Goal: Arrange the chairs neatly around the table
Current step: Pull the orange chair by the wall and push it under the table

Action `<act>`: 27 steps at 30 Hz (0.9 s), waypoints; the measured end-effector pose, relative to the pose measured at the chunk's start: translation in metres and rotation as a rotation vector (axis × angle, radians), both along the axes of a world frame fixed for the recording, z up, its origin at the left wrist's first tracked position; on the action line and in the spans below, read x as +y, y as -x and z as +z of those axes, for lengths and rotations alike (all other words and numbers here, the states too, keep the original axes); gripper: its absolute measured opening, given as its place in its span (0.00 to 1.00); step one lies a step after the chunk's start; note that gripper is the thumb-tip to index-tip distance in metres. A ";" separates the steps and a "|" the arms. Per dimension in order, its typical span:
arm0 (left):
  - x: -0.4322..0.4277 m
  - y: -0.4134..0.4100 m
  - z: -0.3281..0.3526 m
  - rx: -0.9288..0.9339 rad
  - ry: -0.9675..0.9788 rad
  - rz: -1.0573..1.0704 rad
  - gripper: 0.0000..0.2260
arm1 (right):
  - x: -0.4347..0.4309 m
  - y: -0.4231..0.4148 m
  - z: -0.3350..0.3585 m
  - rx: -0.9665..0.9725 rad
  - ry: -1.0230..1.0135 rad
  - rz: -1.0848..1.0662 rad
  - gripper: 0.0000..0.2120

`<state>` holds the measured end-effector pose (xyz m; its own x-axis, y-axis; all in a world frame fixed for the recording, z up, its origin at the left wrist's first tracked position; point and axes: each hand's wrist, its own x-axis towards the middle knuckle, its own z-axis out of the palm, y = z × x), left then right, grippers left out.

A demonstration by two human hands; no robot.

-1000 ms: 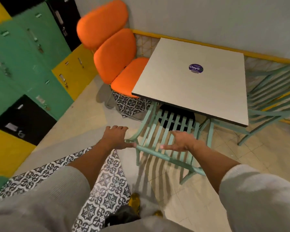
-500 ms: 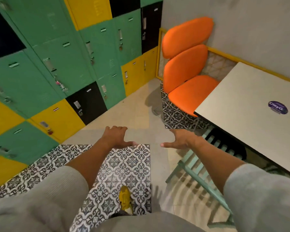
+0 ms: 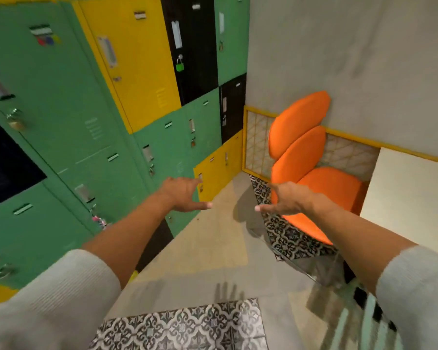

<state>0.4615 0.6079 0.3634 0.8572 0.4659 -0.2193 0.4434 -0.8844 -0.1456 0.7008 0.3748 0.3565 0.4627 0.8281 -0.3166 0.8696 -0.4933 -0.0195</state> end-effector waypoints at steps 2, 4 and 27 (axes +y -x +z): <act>0.037 -0.029 0.021 -0.029 -0.025 -0.027 0.53 | 0.032 -0.021 0.018 -0.028 0.015 -0.011 0.56; 0.072 -0.059 0.036 -0.027 -0.050 -0.043 0.54 | 0.069 -0.045 0.030 -0.042 0.031 -0.026 0.56; 0.393 -0.404 0.071 -0.021 0.115 -0.446 0.50 | 0.360 -0.293 0.067 -0.027 -0.213 -0.334 0.47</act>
